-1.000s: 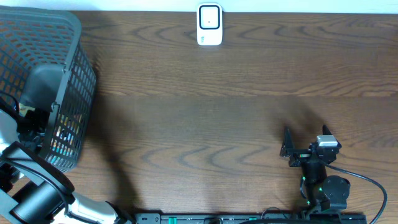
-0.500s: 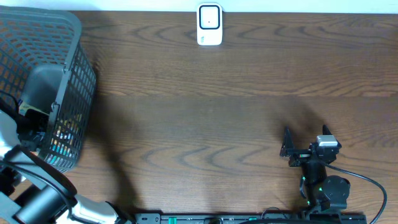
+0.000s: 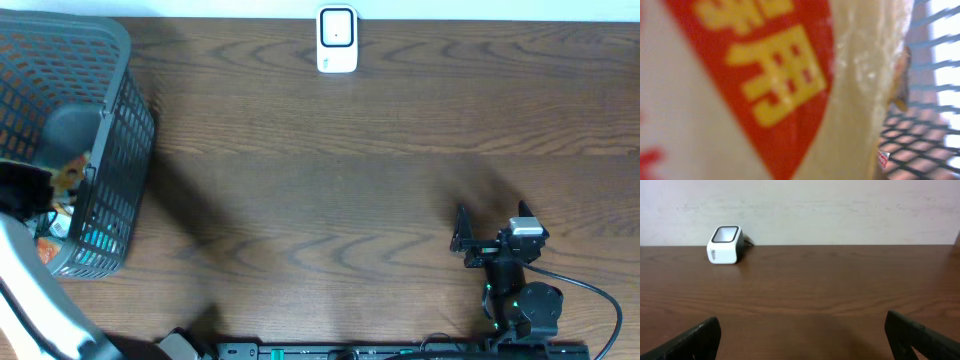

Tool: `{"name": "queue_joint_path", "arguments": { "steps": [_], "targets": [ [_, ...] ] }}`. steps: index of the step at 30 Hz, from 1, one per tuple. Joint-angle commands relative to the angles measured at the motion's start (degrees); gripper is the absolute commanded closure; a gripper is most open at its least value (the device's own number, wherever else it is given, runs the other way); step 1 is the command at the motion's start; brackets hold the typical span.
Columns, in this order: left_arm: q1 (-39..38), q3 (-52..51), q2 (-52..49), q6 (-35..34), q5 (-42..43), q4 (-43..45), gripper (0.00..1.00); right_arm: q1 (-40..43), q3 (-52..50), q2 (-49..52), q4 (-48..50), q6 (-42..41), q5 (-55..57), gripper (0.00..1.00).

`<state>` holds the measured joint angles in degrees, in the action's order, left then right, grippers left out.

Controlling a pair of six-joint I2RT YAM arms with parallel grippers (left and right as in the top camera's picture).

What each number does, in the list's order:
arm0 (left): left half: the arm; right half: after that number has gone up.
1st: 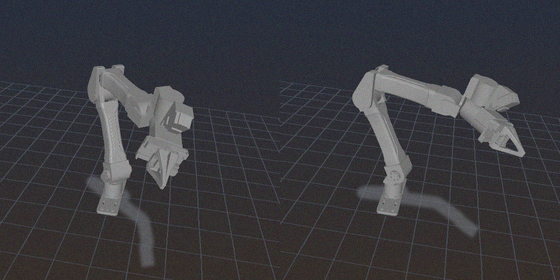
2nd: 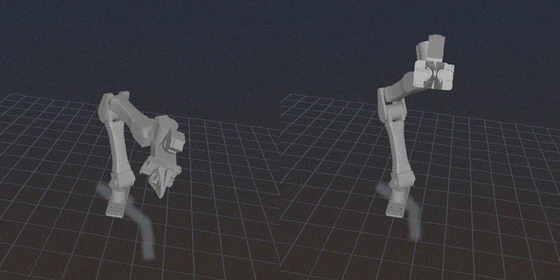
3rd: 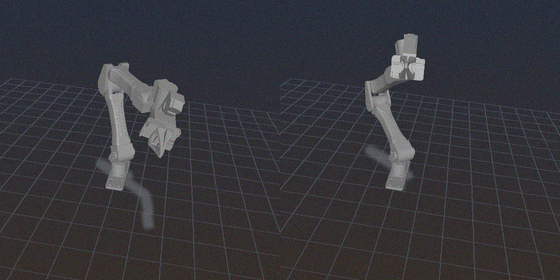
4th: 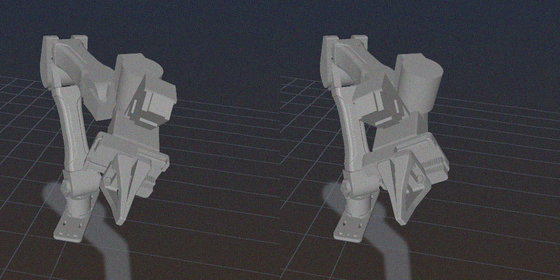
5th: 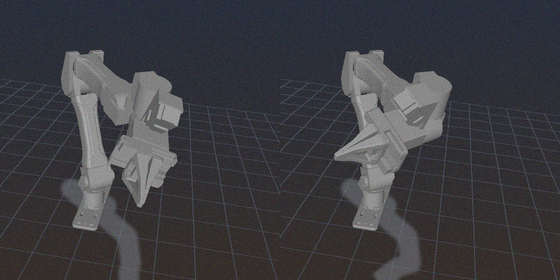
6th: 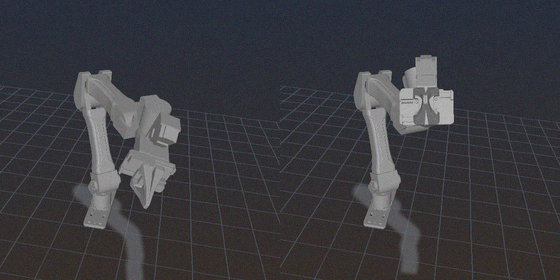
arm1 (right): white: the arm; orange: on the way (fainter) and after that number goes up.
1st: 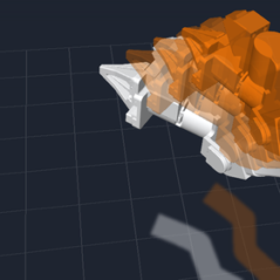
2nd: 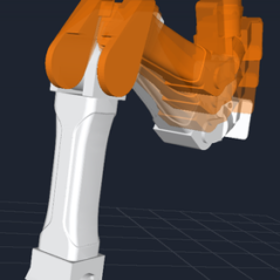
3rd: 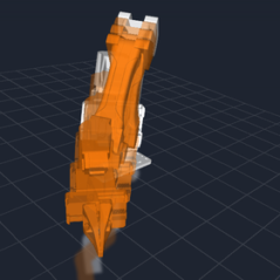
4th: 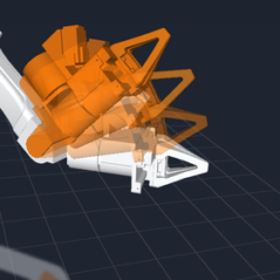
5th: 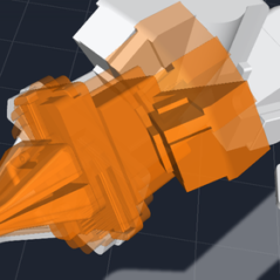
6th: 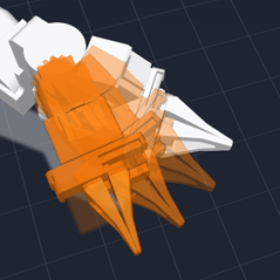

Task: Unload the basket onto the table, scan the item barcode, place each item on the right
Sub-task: 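Grasp the yellow-and-red wet-wipes pack with the left gripper and lift, then carry the wipes pack to the scanner and lower it onto the table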

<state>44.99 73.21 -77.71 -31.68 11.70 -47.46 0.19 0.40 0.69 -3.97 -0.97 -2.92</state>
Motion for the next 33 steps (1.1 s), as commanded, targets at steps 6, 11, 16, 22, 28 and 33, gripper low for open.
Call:
{"name": "queue_joint_path", "arguments": {
  "steps": [6,11,16,22,28,33],
  "targets": [
    [0.24,0.98,16.44,-9.62,4.98,12.07,0.92,-0.66,-0.09,-0.31,-0.24,0.20,0.42,0.01],
    [0.02,0.98,24.76,-14.97,7.37,19.78,0.92,-0.66,-0.09,-0.31,-0.24,0.20,0.39,0.01],
    [-5.20,0.96,28.85,-24.76,12.15,20.50,0.93,-0.66,-0.09,-0.31,-0.24,0.20,0.42,0.01],
    [-21.33,0.96,27.02,-23.65,17.11,21.92,0.92,-0.66,-0.09,-0.31,-0.24,0.20,0.42,0.01],
    [-39.58,0.96,21.88,-9.49,17.25,21.84,0.92,-0.66,-0.09,-0.31,-0.24,0.20,0.42,0.01],
    [-53.42,0.96,13.03,-2.38,17.22,20.33,0.92,-0.66,-0.09,-0.31,-0.24,0.20,0.39,0.01]
  ]
}}
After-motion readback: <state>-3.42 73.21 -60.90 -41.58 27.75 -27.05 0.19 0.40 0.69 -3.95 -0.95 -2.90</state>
